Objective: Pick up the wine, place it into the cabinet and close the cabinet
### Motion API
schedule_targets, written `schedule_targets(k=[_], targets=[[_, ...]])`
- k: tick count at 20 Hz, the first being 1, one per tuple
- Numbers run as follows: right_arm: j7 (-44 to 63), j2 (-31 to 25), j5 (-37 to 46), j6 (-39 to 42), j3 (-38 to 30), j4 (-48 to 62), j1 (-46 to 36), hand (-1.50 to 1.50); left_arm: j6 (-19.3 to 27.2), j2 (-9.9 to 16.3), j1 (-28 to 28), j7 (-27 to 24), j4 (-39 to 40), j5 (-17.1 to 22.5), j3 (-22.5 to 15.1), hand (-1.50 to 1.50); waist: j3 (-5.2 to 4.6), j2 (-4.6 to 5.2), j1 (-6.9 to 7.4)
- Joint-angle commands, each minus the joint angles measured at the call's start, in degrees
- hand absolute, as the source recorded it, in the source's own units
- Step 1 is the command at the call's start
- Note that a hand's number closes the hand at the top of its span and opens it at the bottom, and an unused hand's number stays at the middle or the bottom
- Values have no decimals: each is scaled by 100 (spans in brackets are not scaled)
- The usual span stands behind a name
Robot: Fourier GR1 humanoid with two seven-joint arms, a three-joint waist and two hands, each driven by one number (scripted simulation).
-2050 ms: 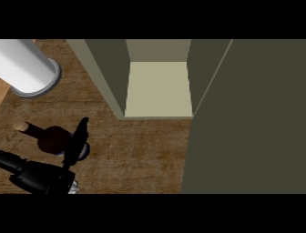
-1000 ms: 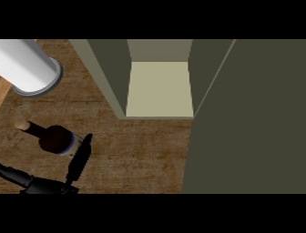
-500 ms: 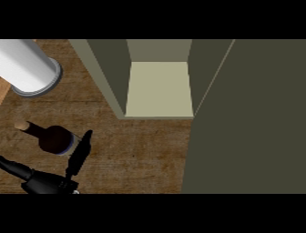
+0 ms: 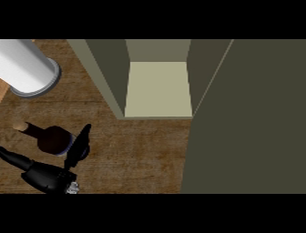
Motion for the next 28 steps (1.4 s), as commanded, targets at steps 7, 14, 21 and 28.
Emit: schedule_targets(k=[7, 14, 21, 28], targets=[[221, 58, -157, -98, 125, -226, -58, -150, 37, 225, -375, -8, -163, 317, -376, 150, -19, 19, -29], [173, -30, -401, 58, 14, -284, 19, -150, 39, 749, -460, 148, -22, 741, -927, 150, -21, 26, -152], [-40, 127, -176, 157, 379, 71, -197, -150, 38, 1375, -728, 200, -936, 1524, -3488, 150, -74, 78, -662], [51, 132, -201, 143, 413, 48, -159, -150, 37, 2043, -1236, 206, -2334, 1837, -4676, 150, -67, 38, -532]])
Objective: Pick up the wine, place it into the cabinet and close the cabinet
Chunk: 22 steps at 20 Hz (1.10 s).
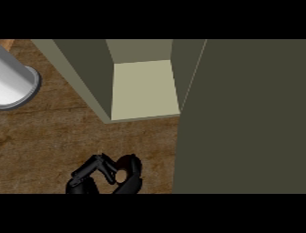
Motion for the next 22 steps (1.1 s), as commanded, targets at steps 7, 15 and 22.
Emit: schedule_targets(k=[7, 15, 22], targets=[[69, 27, -87, -5, 70, -103, 45, -150, 33, 709, -598, 49, -1433, 445, -1108, 150, -1, 52, 168], [247, 41, -109, -187, 14, -280, 35, -150, 33, 1001, -897, -108, -2072, 583, -1385, 150, 15, 55, 279], [123, 41, 25, -209, -86, -281, 19, -150, 34, 977, -1386, -71, -1886, 928, -1112, 150, 35, 86, 242]])
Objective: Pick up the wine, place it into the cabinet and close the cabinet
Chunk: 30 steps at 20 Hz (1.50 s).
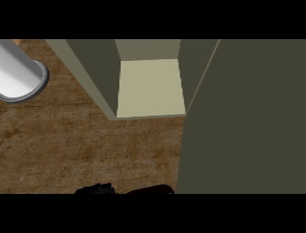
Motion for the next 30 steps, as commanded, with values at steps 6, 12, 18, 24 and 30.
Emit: schedule_targets(k=[6, 12, 18, 24, 30], targets=[[213, -19, -91, -138, -32, -481, 135, -150, 12, 14, -647, 85, -59, 550, 211, 150, 16, 6, -50], [84, -106, -205, -63, -276, -281, 5, -150, 11, -436, -1378, 137, 553, 1120, 441, 150, 33, 39, -90], [-89, -154, -113, 39, -417, -111, 28, -150, 11, -645, -1661, 40, 1214, 1372, 531, 150, 33, 66, -144], [113, -395, -352, 93, -617, -47, -267, -150, 12, -640, -1937, -148, 1776, 1600, 391, 150, 39, 50, -35], [7, -391, -393, 135, -767, -12, -149, -150, 12, -819, -2203, -224, 2403, 1916, 368, 150, 39, 71, -108]])
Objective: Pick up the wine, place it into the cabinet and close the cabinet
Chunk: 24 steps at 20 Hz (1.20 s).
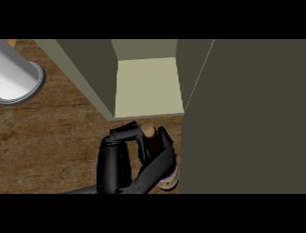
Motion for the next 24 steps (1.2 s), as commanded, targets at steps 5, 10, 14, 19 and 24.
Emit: schedule_targets(k=[5, 10, 14, 19, 24], targets=[[-59, -58, -207, 96, -185, -17, 12, -150, -1, -192, -31, -279, 536, 296, -157, 150, 2, -4, 40], [125, -72, -378, -71, -286, -30, -195, -150, -1, -562, -39, -532, 1046, 324, -32, 150, -6, 20, 13], [67, -66, -426, 39, -275, 10, -75, -150, -1, -269, -281, -518, 977, 584, 109, 150, -10, 56, -86], [238, -11, -338, -143, -133, -51, -284, -150, -1, -576, -262, -734, 1123, 651, 86, 150, -24, 71, -49], [-43, -79, -585, 62, -447, 235, -270, -150, -1, -583, -641, -704, 1265, 980, 268, 150, -8, 108, -160]])
